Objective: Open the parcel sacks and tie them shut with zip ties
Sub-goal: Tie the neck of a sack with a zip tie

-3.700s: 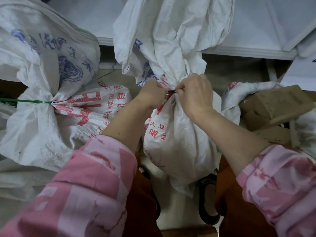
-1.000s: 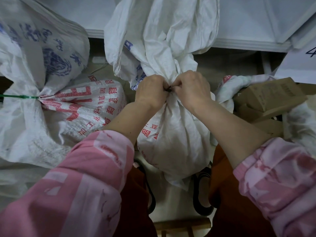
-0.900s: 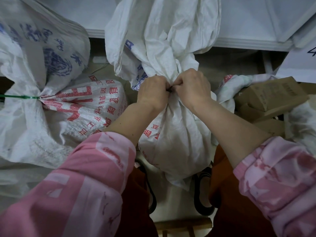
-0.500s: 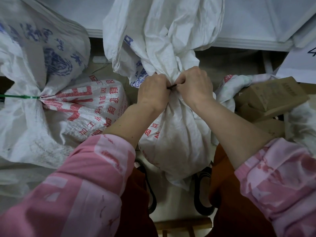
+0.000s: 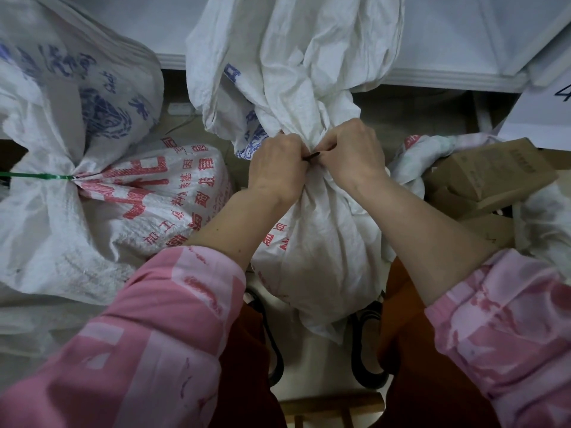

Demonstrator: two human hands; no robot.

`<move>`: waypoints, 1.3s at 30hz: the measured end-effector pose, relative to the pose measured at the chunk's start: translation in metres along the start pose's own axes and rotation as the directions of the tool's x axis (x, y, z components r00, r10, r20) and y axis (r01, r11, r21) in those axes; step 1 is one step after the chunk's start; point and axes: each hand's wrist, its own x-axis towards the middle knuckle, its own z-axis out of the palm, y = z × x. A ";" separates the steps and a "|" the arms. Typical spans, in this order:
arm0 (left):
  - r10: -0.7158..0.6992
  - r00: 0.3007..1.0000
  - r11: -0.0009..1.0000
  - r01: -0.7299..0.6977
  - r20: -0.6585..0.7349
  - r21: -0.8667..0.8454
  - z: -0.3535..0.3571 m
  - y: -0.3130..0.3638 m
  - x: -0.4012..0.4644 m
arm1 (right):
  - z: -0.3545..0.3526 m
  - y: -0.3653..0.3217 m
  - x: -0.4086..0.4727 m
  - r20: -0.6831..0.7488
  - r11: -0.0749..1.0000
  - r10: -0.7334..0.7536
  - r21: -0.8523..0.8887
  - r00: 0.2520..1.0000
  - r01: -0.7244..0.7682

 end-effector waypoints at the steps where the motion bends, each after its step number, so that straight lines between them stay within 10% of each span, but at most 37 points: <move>1: -0.004 1.000 1.000 0.004 0.001 0.003 0.000 0.000 0.000 | 0.000 0.000 0.000 0.001 1.000 -0.001 0.011 1.000 0.001; 39: 0.032 0.997 0.999 -0.032 -0.072 0.004 -0.012 0.009 -0.013 | -0.013 0.000 -0.008 0.019 0.957 0.018 0.289 1.000 -0.022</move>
